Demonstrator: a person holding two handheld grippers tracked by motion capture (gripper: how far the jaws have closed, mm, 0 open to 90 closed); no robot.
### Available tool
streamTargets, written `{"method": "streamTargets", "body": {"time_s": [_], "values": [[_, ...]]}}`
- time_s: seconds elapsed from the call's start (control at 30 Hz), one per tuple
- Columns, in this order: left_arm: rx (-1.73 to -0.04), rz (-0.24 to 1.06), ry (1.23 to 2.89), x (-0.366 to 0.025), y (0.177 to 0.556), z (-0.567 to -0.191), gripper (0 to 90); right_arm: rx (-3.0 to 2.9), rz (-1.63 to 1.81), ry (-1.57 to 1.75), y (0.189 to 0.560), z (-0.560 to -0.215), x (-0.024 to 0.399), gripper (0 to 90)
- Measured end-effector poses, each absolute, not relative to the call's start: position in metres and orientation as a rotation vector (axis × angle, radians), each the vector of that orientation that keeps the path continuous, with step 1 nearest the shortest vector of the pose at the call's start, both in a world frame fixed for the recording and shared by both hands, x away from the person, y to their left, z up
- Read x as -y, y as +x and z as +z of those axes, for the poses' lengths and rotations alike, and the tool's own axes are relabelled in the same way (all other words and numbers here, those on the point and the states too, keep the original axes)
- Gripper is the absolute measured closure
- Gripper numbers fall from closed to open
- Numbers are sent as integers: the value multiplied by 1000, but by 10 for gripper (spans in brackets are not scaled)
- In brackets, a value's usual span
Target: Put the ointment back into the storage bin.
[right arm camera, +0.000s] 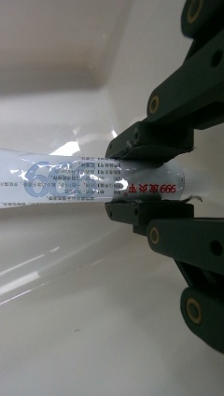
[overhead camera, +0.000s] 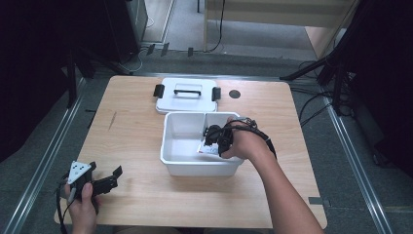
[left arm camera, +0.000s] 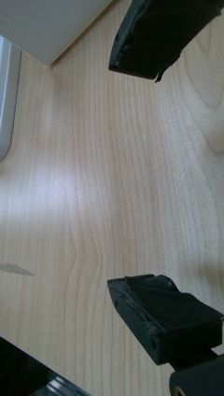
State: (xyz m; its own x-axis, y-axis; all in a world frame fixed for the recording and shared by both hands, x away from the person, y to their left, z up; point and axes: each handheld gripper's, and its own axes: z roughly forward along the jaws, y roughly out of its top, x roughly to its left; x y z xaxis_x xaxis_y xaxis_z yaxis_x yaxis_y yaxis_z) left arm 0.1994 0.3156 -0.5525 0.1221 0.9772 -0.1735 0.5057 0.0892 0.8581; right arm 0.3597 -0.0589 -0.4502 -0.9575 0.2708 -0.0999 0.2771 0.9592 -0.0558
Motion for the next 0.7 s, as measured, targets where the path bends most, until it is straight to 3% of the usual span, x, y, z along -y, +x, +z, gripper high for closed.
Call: {"method": "streamTargets", "body": {"time_s": [0.7], "values": [[-1506,686,1542,-316,200,-553,6,-3075,-106,453,363,-459,55,722]]}}
